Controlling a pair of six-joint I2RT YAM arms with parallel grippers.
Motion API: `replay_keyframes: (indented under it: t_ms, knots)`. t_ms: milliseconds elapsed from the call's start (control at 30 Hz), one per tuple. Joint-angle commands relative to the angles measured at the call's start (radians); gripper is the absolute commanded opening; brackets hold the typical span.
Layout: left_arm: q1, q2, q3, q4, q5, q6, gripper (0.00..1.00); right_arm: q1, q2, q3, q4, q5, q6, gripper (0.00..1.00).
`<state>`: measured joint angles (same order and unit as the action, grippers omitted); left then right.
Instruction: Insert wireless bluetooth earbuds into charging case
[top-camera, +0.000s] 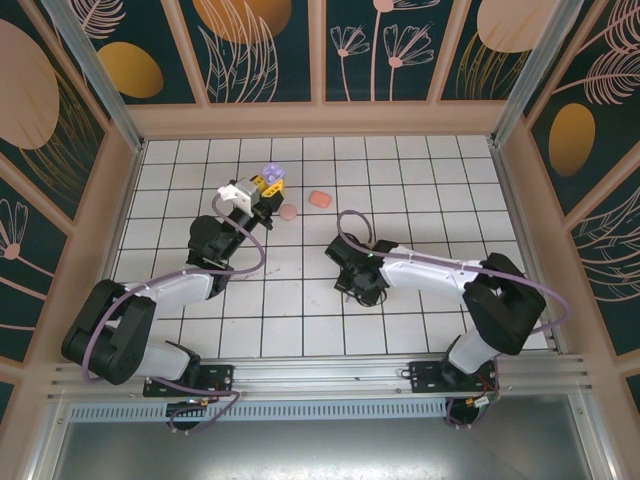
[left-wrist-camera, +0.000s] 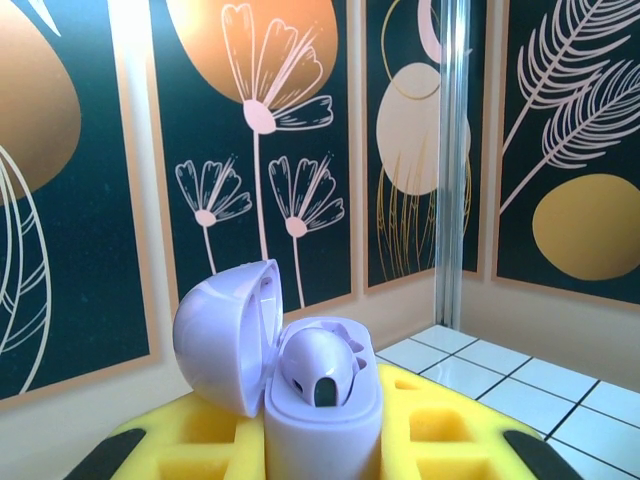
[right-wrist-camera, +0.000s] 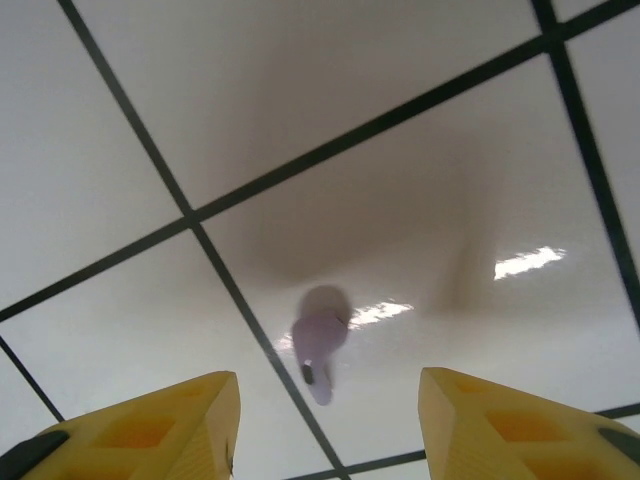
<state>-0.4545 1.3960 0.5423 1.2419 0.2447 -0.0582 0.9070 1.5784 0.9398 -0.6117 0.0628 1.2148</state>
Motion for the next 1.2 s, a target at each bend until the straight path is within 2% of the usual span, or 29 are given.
replay_keyframes:
  t_ms: [0, 867, 1167]
  knots:
    - [-0.003, 0.008, -0.013, 0.085, -0.009, -0.021, 0.0, 0.007, 0.038, 0.046, -0.049, 0.009, 0.009, 0.49]
    - [-0.003, 0.038, -0.025, 0.134, 0.005, -0.031, 0.0, -0.006, 0.155, 0.053, -0.01, -0.013, -0.042, 0.36]
    - [-0.003, 0.049, -0.022, 0.14, 0.005, -0.032, 0.0, -0.007, 0.179, 0.074, -0.002, -0.02, -0.066, 0.27]
